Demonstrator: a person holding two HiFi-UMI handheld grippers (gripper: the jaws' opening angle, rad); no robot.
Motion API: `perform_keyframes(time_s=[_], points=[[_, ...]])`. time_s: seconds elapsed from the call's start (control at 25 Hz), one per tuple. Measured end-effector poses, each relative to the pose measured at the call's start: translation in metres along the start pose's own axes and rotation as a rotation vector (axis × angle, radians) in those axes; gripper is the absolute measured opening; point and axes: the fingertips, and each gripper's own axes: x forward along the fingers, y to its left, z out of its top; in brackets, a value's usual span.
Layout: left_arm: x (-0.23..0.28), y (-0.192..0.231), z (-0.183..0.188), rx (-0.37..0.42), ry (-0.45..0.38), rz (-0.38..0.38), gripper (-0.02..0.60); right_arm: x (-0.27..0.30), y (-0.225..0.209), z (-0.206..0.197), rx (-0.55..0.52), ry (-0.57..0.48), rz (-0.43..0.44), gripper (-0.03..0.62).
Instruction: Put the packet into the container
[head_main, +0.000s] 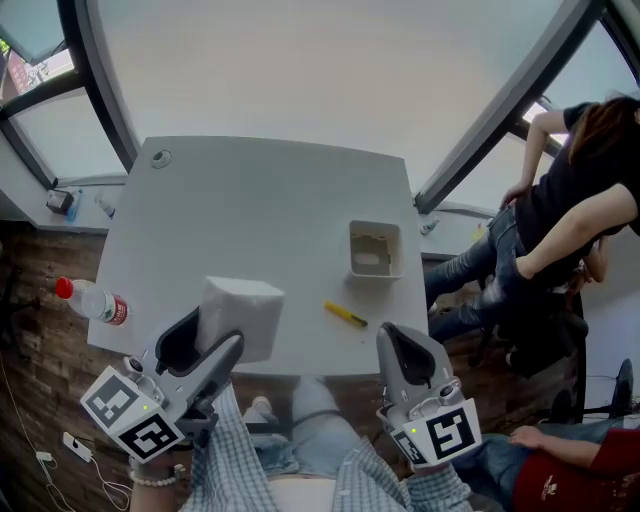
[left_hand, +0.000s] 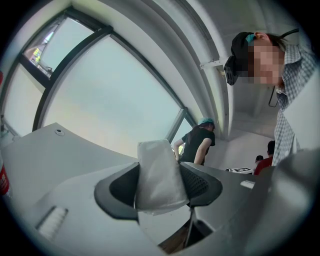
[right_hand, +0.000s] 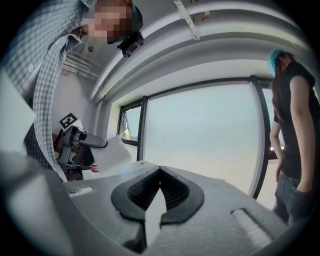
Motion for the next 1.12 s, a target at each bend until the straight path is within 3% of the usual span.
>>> perform_keyframes(time_s=[0.44, 1.12], points=[[0.053, 0.001, 0.007, 0.009, 0.016, -0.007, 0.261, 0.017, -0.043, -0.004, 0.015, 0.025, 0.004, -0.002], [0.147, -0.017, -0.004, 0.039, 0.106, -0.113, 0.261, 0.008, -0.103, -0.02, 0.053, 0.037, -0.085, -0.002]])
